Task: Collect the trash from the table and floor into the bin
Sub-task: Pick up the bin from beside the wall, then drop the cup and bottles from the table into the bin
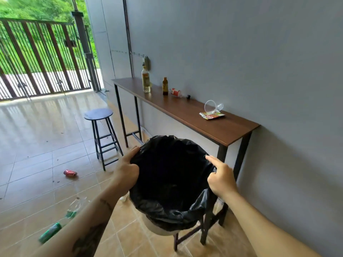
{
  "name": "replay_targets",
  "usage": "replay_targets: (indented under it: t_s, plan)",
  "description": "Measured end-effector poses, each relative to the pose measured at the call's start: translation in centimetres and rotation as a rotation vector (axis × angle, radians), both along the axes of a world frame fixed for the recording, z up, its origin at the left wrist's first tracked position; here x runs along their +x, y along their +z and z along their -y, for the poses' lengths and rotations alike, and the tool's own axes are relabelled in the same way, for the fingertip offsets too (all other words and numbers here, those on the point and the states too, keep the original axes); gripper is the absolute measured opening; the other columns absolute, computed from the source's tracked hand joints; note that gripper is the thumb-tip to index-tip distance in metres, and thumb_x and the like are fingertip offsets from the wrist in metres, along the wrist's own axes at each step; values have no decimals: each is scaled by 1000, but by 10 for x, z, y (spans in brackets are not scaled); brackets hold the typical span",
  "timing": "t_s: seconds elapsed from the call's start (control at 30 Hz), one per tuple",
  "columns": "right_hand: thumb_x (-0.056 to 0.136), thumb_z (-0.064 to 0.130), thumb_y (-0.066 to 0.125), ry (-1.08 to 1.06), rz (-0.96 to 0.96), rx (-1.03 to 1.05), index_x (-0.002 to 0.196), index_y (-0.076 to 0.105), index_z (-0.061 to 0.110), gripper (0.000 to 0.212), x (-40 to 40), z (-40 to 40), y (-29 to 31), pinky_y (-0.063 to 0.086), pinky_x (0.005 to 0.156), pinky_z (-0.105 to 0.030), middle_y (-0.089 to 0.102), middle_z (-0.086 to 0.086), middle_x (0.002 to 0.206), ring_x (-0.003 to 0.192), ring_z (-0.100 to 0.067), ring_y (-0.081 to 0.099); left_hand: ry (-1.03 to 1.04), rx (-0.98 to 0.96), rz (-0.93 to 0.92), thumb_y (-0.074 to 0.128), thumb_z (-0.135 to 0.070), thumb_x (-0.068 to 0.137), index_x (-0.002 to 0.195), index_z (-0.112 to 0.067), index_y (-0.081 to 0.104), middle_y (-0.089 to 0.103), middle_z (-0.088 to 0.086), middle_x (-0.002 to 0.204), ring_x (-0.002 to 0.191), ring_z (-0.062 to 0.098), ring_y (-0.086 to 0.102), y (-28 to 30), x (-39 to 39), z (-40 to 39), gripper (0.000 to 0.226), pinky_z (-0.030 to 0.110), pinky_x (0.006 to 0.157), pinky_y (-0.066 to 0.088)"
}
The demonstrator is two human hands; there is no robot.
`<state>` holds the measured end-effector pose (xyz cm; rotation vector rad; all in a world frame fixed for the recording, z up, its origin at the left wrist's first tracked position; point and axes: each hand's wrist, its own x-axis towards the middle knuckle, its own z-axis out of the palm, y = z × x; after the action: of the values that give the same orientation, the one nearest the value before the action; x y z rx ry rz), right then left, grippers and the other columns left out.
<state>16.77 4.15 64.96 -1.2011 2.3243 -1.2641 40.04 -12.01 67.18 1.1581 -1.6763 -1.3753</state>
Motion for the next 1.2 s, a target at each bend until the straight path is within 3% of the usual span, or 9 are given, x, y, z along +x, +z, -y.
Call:
replay_targets:
  t_s: [0.07,0.23,0.37,0.5,0.67,0.77,0.9,1.0,1.2]
  plan:
    - [82,-14,42,19,-10,-9,145,51,16,70,13,33,5,34,107,-23,50,-2,149,140,-21,41,18,-44,-5,34,18,73,136,-35,55,56,3,135,120,31,57,12,16,24,85,48,95,54]
    - [81,-16,41,16,30,39,147,47,14,73,35,86,13,37,105,-24,47,-4,152,142,-25,40,56,-105,-20,35,14,72,138,-27,57,59,-1,135,122,21,54,32,35,64,80,39,104,48]
    - [79,-14,42,7,-4,55,147,47,17,74,36,114,16,42,108,-33,43,-4,155,143,-25,38,83,-96,-39,37,15,72,137,-25,59,60,-2,130,121,22,55,36,34,86,79,42,105,47]
    - [82,-8,42,34,-41,91,149,44,18,71,28,133,26,33,113,-32,38,-2,158,146,-21,31,138,-121,-32,38,16,74,138,-25,57,58,1,135,123,26,53,35,21,105,78,45,104,47]
    - [92,12,46,57,-161,152,151,40,16,59,-10,159,41,27,118,-30,37,-2,158,146,-18,31,238,-148,-15,41,16,77,139,-22,56,56,-3,114,101,21,51,32,-13,118,74,25,75,40]
    - [92,18,48,23,-252,176,152,39,15,60,-47,178,52,25,118,-32,37,-3,158,145,-22,31,254,-128,-16,42,15,76,141,-21,55,58,-2,120,97,19,51,25,-34,136,75,24,66,40]
    - [86,28,54,-39,-350,242,151,38,17,68,-111,203,58,17,121,-36,34,-6,159,146,-24,25,305,-92,21,43,14,75,136,-22,59,63,7,120,101,25,53,16,-63,162,73,34,82,43]
    - [78,33,55,-71,-445,344,149,39,24,72,-163,218,60,26,117,-40,39,-4,153,140,-28,31,349,-91,63,45,12,72,135,-24,61,65,9,125,112,32,57,10,-84,181,75,40,93,46]
    - [87,34,53,-110,-478,589,153,28,32,71,-232,253,47,35,109,-46,32,-9,155,138,-35,31,440,-62,91,43,12,73,134,-23,61,64,5,119,106,26,54,-7,-116,207,73,34,93,43]
